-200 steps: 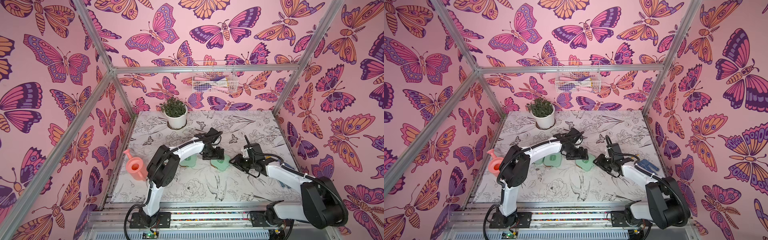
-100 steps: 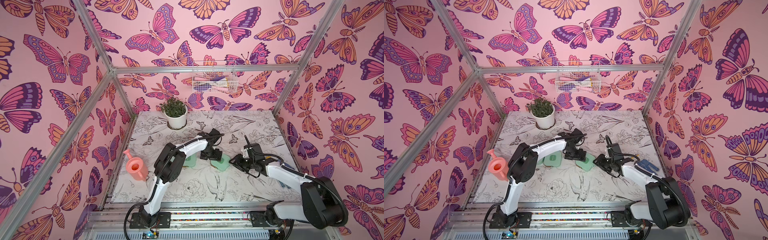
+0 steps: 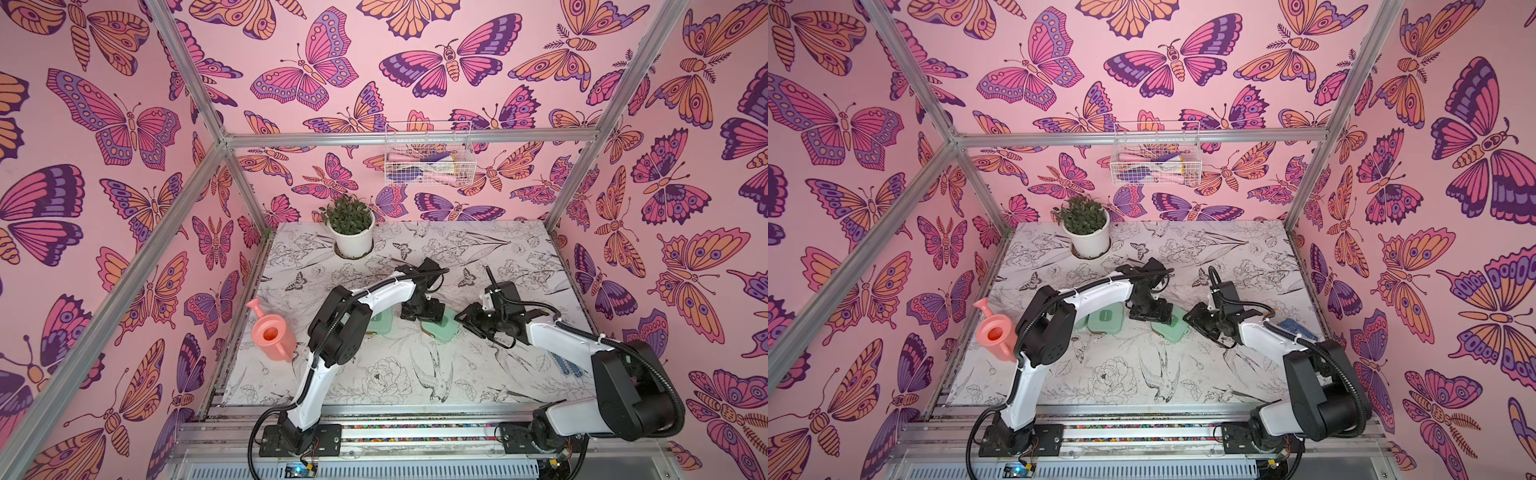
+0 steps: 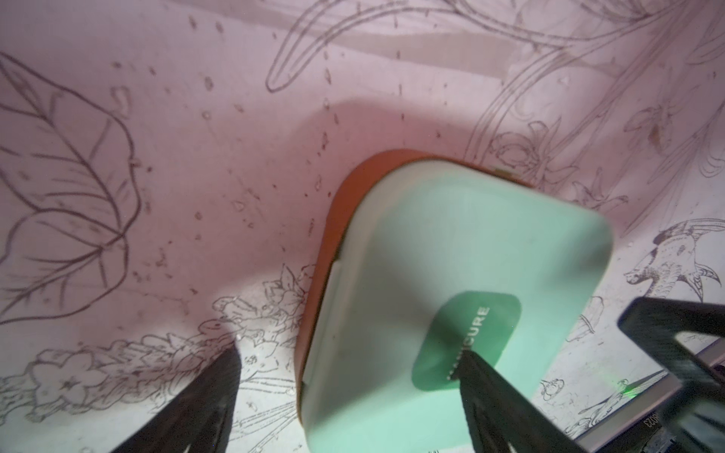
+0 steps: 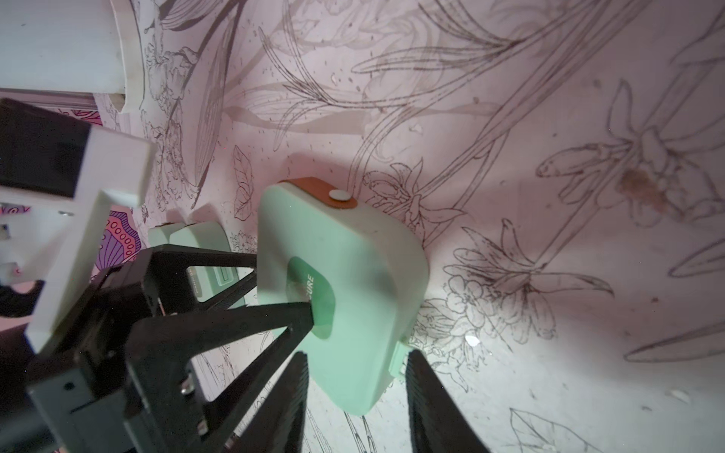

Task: Organize nail clipper sets
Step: Close the storage box at the center of the board.

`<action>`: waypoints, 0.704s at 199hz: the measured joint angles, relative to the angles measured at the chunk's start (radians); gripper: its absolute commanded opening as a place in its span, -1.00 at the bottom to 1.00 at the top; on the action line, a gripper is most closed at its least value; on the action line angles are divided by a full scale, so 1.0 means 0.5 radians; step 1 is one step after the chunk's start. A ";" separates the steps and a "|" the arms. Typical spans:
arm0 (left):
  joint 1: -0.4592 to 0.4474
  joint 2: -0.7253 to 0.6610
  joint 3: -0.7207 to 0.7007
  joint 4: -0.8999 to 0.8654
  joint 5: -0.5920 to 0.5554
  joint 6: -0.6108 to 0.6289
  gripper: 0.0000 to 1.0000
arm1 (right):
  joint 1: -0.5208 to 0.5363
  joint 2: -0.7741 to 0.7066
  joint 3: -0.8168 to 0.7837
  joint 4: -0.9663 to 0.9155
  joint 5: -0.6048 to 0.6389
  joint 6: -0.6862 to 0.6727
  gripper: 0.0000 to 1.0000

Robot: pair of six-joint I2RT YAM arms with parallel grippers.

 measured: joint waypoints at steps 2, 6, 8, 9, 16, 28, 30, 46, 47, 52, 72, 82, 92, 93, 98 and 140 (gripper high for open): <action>0.000 0.000 0.000 0.001 0.000 0.001 0.75 | 0.002 0.002 0.000 -0.001 0.001 0.001 -0.14; 0.000 0.000 -0.001 0.002 0.000 0.002 0.75 | 0.007 0.007 0.000 -0.001 0.001 0.002 -0.13; 0.000 0.000 -0.001 0.002 0.000 0.002 0.75 | 0.010 0.009 0.000 -0.001 0.002 0.002 -0.14; 0.000 0.000 -0.002 0.002 0.001 0.002 0.76 | 0.011 0.010 0.000 0.000 0.002 0.002 -0.14; 0.000 -0.001 -0.002 0.002 0.001 0.002 0.75 | 0.022 0.016 0.000 0.001 0.003 0.002 -0.14; 0.000 -0.002 -0.003 0.004 0.000 0.002 0.75 | 0.035 0.029 0.000 0.002 0.005 0.008 -0.14; 0.000 -0.002 -0.003 0.004 0.000 0.002 0.75 | 0.037 0.033 0.000 0.002 0.005 0.008 -0.14; 0.000 -0.003 -0.006 0.006 0.001 0.002 0.75 | 0.053 0.055 0.000 0.005 0.005 0.022 -0.14; 0.000 -0.003 -0.006 0.008 0.001 0.002 0.75 | 0.054 0.057 0.000 0.006 0.005 0.024 -0.14; 0.000 -0.003 -0.007 0.008 0.001 0.002 0.75 | 0.056 0.065 0.000 0.008 0.005 0.027 -0.14; 0.000 -0.006 -0.011 0.011 0.001 0.002 0.75 | 0.065 0.089 0.000 0.011 0.011 0.038 -0.14; 0.000 -0.007 -0.011 0.011 0.001 0.002 0.75 | 0.067 0.095 0.000 0.011 0.014 0.038 -0.14; 0.000 -0.007 -0.012 0.011 0.001 0.002 0.75 | 0.069 0.099 0.000 0.013 0.018 0.038 -0.14; 0.000 -0.007 -0.012 0.011 0.001 0.002 0.75 | 0.069 0.099 0.000 0.014 0.019 0.038 -0.14; 0.000 -0.007 -0.012 0.011 0.001 0.002 0.75 | 0.069 0.101 0.000 0.017 0.020 0.038 -0.14; 0.000 -0.008 -0.014 0.013 0.002 0.003 0.75 | 0.072 0.143 0.000 0.043 0.021 0.045 -0.15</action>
